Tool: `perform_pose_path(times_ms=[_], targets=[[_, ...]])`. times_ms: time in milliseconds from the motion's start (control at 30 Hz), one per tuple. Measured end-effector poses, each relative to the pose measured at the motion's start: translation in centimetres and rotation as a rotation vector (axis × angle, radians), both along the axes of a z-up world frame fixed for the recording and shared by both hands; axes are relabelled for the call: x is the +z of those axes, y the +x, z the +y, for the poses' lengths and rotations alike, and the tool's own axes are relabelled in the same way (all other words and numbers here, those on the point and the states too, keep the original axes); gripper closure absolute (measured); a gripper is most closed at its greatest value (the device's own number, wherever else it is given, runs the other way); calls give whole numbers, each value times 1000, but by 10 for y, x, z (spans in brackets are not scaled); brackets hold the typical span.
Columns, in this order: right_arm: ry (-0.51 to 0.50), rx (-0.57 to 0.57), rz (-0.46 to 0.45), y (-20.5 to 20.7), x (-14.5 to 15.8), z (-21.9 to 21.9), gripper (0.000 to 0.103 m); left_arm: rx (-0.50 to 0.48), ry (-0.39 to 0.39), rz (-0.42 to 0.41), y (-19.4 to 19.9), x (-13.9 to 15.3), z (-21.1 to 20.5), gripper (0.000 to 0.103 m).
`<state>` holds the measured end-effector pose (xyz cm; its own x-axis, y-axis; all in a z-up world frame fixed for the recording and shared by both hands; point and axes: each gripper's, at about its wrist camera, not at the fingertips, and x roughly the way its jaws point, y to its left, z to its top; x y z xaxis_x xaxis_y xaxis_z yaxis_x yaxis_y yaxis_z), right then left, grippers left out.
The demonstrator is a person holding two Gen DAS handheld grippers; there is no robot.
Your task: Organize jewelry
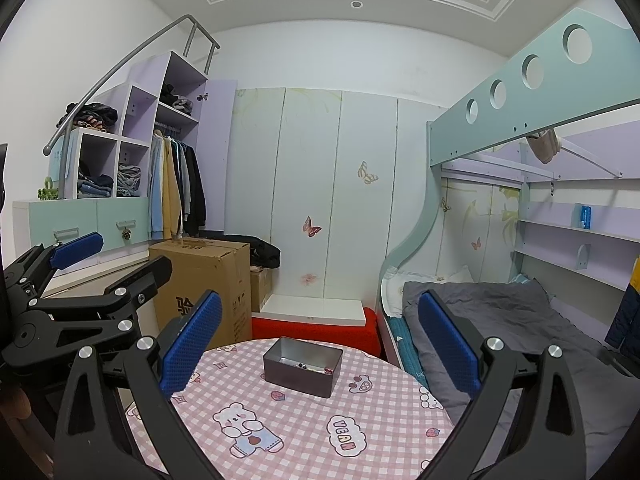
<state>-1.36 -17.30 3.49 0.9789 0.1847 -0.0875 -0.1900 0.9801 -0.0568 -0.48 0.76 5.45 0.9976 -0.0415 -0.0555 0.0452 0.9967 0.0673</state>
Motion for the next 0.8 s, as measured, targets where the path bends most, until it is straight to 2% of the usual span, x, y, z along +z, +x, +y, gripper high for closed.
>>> perform_pose_path(times_ms=[800], targets=[[-1, -10, 26, 13, -5, -5, 8, 7, 11, 19, 11, -6, 6, 8]])
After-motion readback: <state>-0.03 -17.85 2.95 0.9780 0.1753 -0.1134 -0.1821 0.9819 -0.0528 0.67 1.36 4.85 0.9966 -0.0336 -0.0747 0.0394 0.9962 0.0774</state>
